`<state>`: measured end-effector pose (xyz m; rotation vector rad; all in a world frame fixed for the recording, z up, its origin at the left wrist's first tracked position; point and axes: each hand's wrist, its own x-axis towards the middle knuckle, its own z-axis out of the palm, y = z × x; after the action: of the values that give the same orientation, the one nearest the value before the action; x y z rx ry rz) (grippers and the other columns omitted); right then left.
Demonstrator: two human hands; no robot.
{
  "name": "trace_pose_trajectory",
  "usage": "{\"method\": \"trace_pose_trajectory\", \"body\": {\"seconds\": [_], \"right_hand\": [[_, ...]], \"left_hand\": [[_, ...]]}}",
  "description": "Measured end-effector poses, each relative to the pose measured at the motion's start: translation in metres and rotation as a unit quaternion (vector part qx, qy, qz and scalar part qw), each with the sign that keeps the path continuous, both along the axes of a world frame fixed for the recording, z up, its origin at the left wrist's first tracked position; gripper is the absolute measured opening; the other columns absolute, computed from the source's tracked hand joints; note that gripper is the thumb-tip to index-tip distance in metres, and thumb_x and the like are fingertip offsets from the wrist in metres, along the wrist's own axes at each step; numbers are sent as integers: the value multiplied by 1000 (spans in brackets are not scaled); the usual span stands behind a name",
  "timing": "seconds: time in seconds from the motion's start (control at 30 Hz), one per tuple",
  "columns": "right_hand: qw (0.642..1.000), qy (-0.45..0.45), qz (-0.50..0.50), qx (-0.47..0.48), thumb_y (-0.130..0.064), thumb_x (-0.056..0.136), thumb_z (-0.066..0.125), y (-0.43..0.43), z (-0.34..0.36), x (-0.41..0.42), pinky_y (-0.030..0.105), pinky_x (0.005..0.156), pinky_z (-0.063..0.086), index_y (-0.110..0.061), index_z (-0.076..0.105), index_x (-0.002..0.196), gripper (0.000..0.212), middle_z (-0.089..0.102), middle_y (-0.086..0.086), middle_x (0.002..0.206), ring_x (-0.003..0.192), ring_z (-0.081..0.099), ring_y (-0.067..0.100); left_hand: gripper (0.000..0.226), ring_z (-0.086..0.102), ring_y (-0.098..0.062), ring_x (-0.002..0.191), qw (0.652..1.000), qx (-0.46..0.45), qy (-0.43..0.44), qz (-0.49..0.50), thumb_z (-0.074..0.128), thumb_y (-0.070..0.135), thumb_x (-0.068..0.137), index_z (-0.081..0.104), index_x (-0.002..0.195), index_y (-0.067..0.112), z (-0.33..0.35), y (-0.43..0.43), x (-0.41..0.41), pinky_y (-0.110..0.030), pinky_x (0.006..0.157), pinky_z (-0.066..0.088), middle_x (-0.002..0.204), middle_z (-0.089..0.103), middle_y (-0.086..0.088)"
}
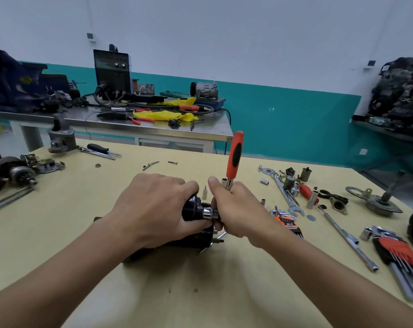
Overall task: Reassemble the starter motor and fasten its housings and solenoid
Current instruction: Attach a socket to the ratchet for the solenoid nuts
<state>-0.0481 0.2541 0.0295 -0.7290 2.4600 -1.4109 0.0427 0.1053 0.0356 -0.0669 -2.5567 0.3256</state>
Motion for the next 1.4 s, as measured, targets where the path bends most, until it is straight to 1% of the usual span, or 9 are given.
{"method": "trace_pose_trajectory", "body": {"seconds": [0.1, 0.2, 0.27, 0.43, 0.67, 0.83, 1.13, 1.3, 1.4], "right_hand": [[999, 32, 4, -10, -51, 103, 35, -3, -3, 3, 23, 38, 44, -15, 53, 73, 50, 53, 1, 55, 37, 51, 6], [937, 327, 71, -102, -41, 100, 41, 6, -20, 5, 45, 46, 41, -18, 45, 61, 46, 40, -5, 53, 46, 41, 16], [870, 468, 130, -87, -24, 99, 46, 14, -34, -3, 41, 45, 40, -7, 56, 72, 34, 49, 3, 62, 51, 44, 22], [836, 532, 75, -113, -19, 99, 46, 10, -40, -2, 32, 43, 35, -5, 51, 67, 35, 45, 0, 58, 46, 38, 19], [946, 280, -32, -159, -37, 100, 41, -2, -44, 11, 16, 45, 30, -30, 38, 57, 44, 50, -16, 51, 47, 45, 7], [960, 220, -34, -168, -31, 103, 47, -2, -41, 14, 12, 45, 35, -28, 44, 54, 50, 51, -18, 50, 49, 48, 2], [937, 308, -10, -163, -44, 100, 42, 27, -46, 12, 26, 46, 38, -18, 55, 76, 38, 53, -3, 59, 54, 53, 9], [968, 119, -73, -210, -38, 105, 41, 35, -40, -7, 31, 51, 35, -7, 48, 70, 48, 40, 5, 57, 53, 41, 12], [975, 101, -46, -195, -47, 100, 40, 30, -46, -2, 32, 56, 34, -8, 48, 70, 50, 39, 1, 57, 55, 40, 13]], "left_hand": [[60, 48, -15, 56, 1000, -2, -5, -1, 24, 86, 76, 53, 83, 34, 0, -1, 0, -30, 48, 20, 67, 58, 11], [60, 55, -16, 62, 1000, 7, -4, -1, 22, 85, 75, 52, 84, 34, -1, -2, -1, -32, 51, 27, 70, 60, 11], [65, 58, -16, 67, 1000, 11, -7, 7, 18, 84, 73, 55, 90, 33, -2, -2, -1, -33, 54, 30, 75, 63, 10], [61, 58, -16, 69, 999, 23, -1, 25, 22, 80, 70, 56, 90, 34, -1, 1, -1, -32, 55, 32, 76, 63, 11], [55, 58, -14, 65, 998, 47, 26, 46, 34, 77, 67, 64, 89, 35, -3, 8, 2, -29, 52, 29, 73, 65, 13], [54, 62, -16, 68, 997, 54, 34, 47, 40, 75, 67, 66, 91, 34, -3, 11, 3, -29, 53, 31, 74, 66, 12], [45, 67, -19, 66, 998, 26, 60, 22, 54, 67, 68, 70, 84, 28, -8, 21, 14, -27, 47, 38, 69, 67, 9], [32, 64, -23, 64, 996, -6, 90, -7, 62, 52, 75, 69, 83, 22, -21, 32, 26, -32, 50, 43, 73, 68, 5], [27, 62, -24, 66, 993, 8, 117, -5, 71, 47, 72, 68, 82, 22, -29, 42, 33, -34, 53, 43, 74, 66, 4]]}}
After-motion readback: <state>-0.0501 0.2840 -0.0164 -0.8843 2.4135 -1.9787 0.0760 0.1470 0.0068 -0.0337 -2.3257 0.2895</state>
